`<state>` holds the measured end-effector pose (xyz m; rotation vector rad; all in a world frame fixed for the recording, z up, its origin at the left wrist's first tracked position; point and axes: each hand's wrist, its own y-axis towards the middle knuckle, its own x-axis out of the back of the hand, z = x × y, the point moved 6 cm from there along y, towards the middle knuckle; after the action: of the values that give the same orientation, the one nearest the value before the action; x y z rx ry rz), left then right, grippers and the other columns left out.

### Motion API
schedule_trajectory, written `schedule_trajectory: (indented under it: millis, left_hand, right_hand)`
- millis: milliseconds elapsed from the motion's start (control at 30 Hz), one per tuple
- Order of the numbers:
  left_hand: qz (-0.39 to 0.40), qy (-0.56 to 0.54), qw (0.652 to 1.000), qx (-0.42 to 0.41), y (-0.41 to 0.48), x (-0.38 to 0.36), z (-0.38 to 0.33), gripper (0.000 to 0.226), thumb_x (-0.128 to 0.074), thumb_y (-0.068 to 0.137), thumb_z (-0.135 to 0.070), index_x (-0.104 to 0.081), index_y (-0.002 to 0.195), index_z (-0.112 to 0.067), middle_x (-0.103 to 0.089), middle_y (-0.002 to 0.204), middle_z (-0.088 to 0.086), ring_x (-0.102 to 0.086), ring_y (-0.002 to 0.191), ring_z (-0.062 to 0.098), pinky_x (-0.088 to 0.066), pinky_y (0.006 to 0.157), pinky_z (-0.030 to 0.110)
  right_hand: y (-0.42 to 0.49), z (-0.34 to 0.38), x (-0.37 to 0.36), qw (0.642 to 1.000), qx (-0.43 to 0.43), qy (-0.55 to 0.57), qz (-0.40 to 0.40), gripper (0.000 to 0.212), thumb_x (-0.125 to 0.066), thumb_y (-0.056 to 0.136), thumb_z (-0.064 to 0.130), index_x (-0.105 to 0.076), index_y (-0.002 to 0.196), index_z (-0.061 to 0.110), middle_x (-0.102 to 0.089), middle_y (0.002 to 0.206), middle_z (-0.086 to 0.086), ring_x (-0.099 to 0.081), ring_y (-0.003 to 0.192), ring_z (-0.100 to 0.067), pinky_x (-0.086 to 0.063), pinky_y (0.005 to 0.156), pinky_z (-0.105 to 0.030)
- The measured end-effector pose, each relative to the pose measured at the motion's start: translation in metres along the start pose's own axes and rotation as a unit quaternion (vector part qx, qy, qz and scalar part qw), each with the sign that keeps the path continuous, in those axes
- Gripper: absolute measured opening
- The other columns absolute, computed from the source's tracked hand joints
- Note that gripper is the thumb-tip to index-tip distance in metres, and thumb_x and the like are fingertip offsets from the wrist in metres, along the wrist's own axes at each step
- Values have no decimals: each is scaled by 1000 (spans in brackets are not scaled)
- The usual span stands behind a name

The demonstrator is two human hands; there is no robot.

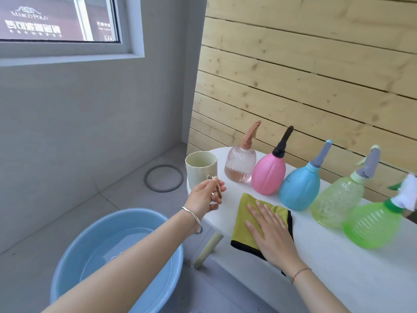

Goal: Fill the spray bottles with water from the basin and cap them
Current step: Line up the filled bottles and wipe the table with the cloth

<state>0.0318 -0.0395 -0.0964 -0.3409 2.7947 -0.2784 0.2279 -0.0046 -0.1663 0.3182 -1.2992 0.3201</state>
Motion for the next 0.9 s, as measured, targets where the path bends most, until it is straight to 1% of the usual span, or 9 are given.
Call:
schedule_trajectory:
  millis: [100,267,400,633,667,733,800,867,900]
  left_hand:
    - [2,0,1000,9,2,-15,10,26,-43,103,-26,-58,84,-16,-60,78,-6,-47,45,3,-39,53,17]
    - [-9,-11,1000,24,6,-34,28,26,-43,102,-27,-56,82,-18,-60,78,-6,-47,45,2,-37,51,15]
    - [-15,-13,1000,19,11,-43,37,25,-43,103,-26,-56,82,-17,-58,77,-6,-48,45,2,-39,50,15]
    - [-5,9,999,31,16,-49,46,21,-46,102,-26,-63,94,-18,-66,91,-5,-55,49,1,-48,57,17]
    - [-3,11,999,30,16,-48,46,20,-47,101,-27,-64,96,-18,-66,95,-4,-56,51,2,-50,58,18]
    - [-14,15,999,29,15,-44,46,20,-51,100,-27,-62,106,-12,-63,99,-1,-59,58,6,-52,55,18]
    - [-60,40,997,19,10,-38,48,22,-54,98,-24,-55,111,-7,-57,98,2,-59,61,10,-51,51,18]
    - [-90,91,992,-21,-1,-38,47,15,-53,98,-23,-50,104,-9,-54,96,2,-54,60,13,-48,48,16]
    - [-74,127,988,-47,-7,-44,47,12,-53,98,-23,-48,99,-11,-54,95,2,-53,59,14,-46,48,15]
  right_hand:
    - [-14,-21,7,1000,-27,2,-2,82,8,76,77,-13,148,45,-2,158,18,3,146,-2,8,115,-23]
    - [-18,-28,9,999,-40,10,-14,99,21,65,84,-14,149,43,-3,158,18,2,147,-4,7,115,-24]
    - [-16,-27,9,999,-39,18,-24,99,19,67,84,-18,149,42,-6,159,16,0,147,-5,7,114,-23]
    - [-17,-26,9,999,-38,11,-18,103,19,64,86,-17,149,41,-5,160,13,0,147,-6,8,114,-23]
    - [-16,-25,10,999,-38,11,-15,99,14,67,85,-17,149,40,-5,160,13,1,147,-6,8,114,-24]
    - [-16,-24,10,999,-41,16,-13,84,3,77,75,-17,150,39,-5,160,12,1,147,-7,8,115,-26]
    - [-16,-24,10,999,-47,23,-14,71,-6,86,64,-17,151,35,-7,160,11,0,147,-7,7,116,-27]
    - [-13,-25,10,999,-50,13,-12,61,-13,96,55,-16,152,32,-7,160,10,0,147,-8,6,117,-28]
    - [-12,-25,10,998,-53,9,-13,56,-17,100,50,-15,152,30,-7,161,9,0,148,-9,6,117,-29]
